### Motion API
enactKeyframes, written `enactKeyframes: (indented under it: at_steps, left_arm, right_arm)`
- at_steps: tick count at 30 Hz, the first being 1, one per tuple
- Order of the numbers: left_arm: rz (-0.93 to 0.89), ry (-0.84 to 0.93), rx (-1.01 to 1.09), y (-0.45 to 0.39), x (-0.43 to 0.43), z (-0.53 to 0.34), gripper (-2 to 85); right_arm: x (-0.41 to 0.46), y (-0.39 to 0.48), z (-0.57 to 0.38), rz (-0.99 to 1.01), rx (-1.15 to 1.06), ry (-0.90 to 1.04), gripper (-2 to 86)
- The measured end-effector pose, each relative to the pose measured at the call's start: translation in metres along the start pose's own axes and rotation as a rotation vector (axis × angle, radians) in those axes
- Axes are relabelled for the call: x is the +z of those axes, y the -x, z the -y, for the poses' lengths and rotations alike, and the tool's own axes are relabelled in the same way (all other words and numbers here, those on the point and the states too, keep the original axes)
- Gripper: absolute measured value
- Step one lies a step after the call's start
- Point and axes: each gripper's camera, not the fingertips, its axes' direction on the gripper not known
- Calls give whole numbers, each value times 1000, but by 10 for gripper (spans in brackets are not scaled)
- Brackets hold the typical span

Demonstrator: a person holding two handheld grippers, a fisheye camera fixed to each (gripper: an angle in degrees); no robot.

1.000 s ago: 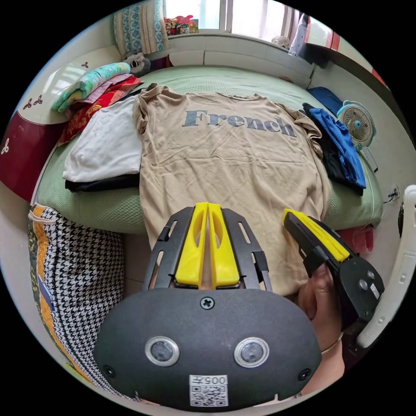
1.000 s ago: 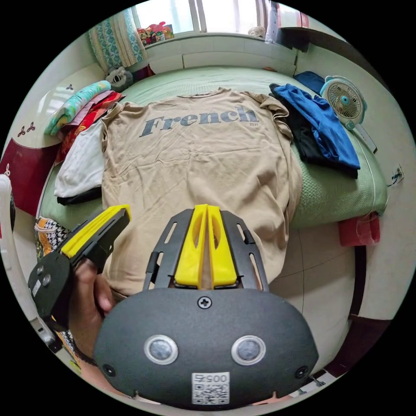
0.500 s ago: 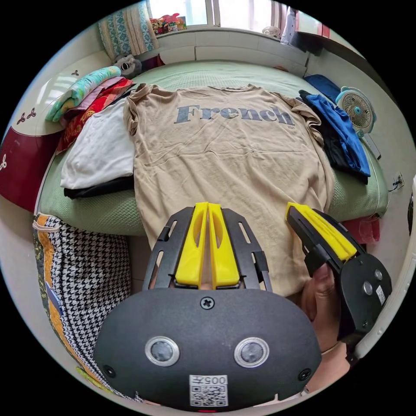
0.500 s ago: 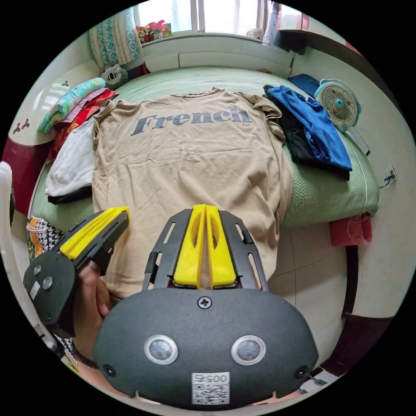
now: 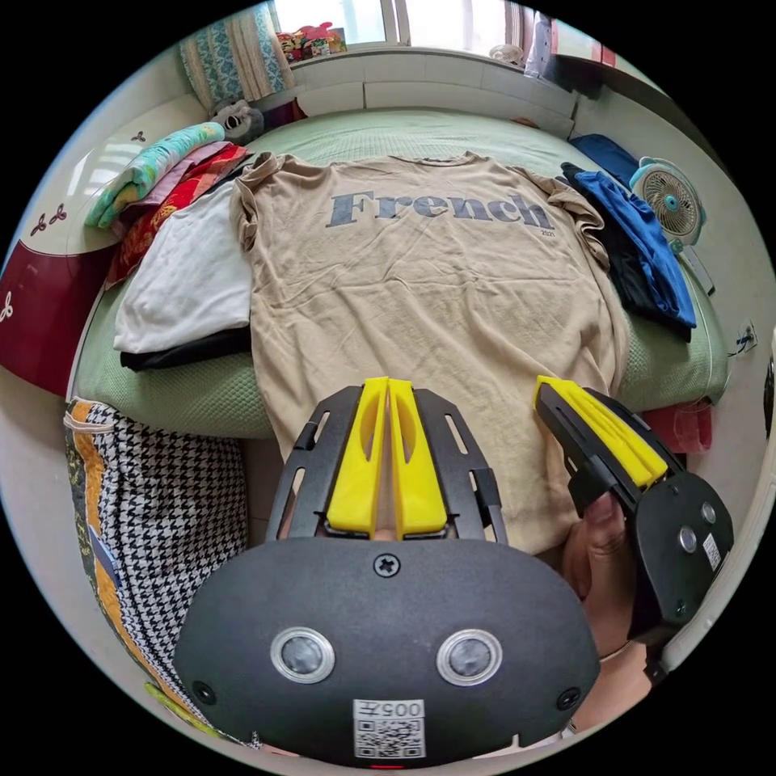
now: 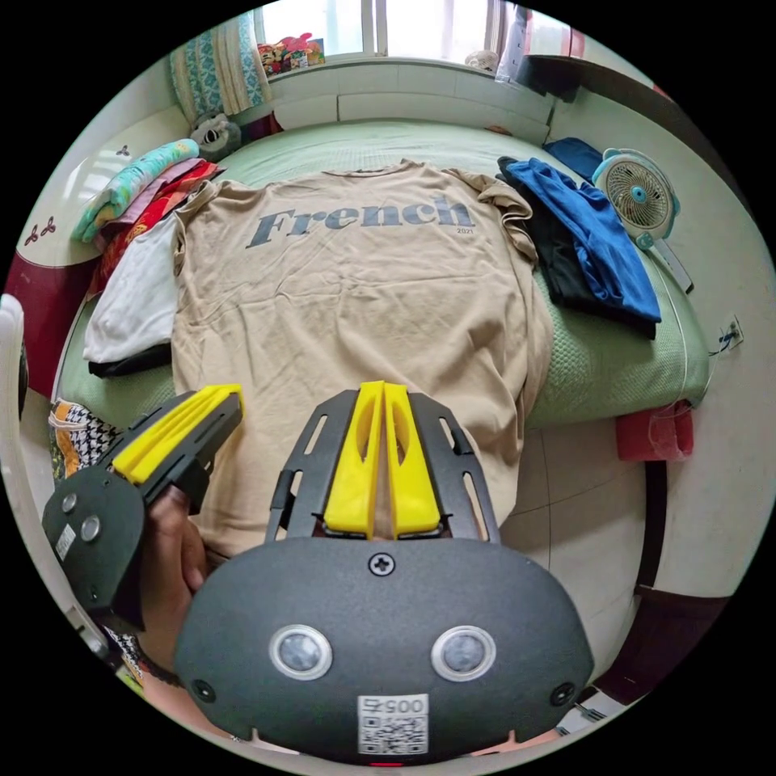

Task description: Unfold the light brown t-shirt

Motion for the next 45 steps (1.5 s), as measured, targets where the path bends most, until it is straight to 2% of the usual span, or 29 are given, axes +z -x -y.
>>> enactKeyframes:
  at_steps: [21, 34, 45]
  left_arm:
    - [-7, -15, -25, -3, -34, -36, -7]
    - [-73, -202, 31, -4, -78, -76, -6]
    - [-63, -181, 38, -6, -86, -84, -6]
  right_arm:
    - [-17, 10, -27, 0, -7, -2, -11]
    - [-42, 12, -50, 19, -1, -120, -13]
    - [-47, 19, -56, 5, -21, -119, -12]
